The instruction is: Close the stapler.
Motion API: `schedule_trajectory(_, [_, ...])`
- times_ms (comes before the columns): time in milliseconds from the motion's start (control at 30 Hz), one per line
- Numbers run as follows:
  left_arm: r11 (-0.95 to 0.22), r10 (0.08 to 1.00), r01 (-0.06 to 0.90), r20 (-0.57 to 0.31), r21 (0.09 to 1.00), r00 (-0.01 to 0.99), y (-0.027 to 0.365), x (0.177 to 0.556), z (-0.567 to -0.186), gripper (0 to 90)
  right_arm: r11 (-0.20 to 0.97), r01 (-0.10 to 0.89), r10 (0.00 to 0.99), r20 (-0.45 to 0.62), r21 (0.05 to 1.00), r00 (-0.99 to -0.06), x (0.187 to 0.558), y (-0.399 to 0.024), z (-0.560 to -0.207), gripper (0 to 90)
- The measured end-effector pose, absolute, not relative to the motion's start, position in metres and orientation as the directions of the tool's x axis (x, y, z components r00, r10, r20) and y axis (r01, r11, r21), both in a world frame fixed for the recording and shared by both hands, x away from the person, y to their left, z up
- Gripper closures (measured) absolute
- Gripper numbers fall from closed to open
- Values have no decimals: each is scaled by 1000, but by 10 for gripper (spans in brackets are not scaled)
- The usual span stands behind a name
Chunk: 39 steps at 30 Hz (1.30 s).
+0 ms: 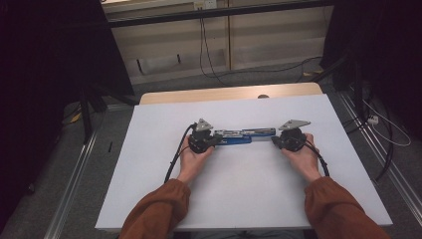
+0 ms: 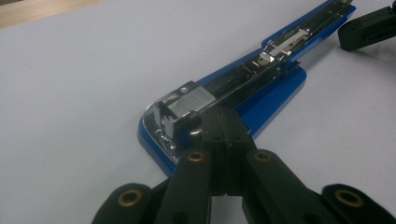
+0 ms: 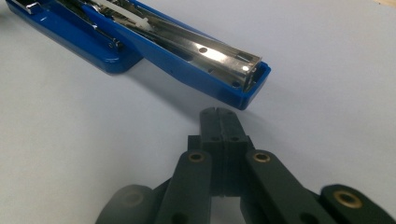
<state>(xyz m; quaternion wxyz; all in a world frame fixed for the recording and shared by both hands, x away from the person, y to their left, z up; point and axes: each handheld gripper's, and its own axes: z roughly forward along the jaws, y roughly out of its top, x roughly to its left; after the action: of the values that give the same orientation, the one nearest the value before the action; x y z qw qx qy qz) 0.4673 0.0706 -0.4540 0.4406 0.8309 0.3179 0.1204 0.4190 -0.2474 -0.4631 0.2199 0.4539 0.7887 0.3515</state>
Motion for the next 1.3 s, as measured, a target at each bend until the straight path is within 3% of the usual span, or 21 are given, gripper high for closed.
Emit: schedule_trajectory(1300, [-416,631,411,-68,811,773,69,466,-455,900,324,560,874,-15,762,-485,425,-246,-463,900])
